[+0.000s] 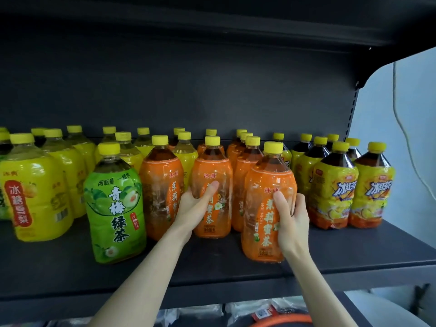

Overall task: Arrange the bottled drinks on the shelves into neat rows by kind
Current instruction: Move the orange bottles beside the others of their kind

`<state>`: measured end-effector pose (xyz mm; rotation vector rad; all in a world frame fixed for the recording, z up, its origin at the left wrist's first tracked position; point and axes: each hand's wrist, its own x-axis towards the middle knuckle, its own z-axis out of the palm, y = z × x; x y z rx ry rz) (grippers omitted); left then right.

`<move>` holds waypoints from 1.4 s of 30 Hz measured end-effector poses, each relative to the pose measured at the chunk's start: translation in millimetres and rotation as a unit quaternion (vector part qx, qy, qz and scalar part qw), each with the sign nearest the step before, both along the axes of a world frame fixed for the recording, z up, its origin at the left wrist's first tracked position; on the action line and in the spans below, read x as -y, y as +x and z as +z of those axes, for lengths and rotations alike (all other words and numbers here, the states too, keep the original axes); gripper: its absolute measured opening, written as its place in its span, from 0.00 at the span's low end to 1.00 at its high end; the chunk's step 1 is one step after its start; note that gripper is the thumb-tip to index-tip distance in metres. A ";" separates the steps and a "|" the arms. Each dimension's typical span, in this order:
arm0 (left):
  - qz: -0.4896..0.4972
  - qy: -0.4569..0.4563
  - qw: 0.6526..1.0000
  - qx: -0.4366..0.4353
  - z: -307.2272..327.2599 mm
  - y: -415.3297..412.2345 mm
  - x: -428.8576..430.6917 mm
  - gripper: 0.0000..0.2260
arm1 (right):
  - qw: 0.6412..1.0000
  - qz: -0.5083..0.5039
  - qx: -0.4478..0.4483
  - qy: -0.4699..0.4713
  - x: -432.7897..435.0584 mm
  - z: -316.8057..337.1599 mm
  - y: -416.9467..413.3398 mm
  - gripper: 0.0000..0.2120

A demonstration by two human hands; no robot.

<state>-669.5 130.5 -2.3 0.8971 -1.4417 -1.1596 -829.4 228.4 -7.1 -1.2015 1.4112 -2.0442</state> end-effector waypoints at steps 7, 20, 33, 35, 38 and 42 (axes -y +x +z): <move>0.032 -0.001 0.999 -0.011 -4.2 -2.2 7.3 0.12 | 1.000 0.000 0.002 0.003 -0.4 1.9 1.5 0.28; 0.182 -0.036 0.983 0.019 -8.1 -4.5 13.3 0.41 | 1.000 -0.002 0.002 0.001 0.9 1.4 0.8 0.26; 0.107 -0.100 0.982 0.121 -14.8 3.6 20.2 0.41 | 1.000 0.008 0.002 -0.003 3.3 0.0 -0.7 0.16; 0.104 -0.106 0.982 0.118 -17.6 5.2 19.0 0.42 | 1.000 0.010 0.001 -0.004 3.5 0.3 -0.3 0.16; 0.133 -0.112 0.979 0.110 -18.4 5.3 19.1 0.31 | 1.000 0.008 0.000 -0.006 2.8 0.6 0.3 0.16; 0.173 -0.129 0.965 0.147 -11.4 0.5 24.8 0.31 | 1.000 0.010 -0.003 -0.005 1.9 0.4 0.5 0.19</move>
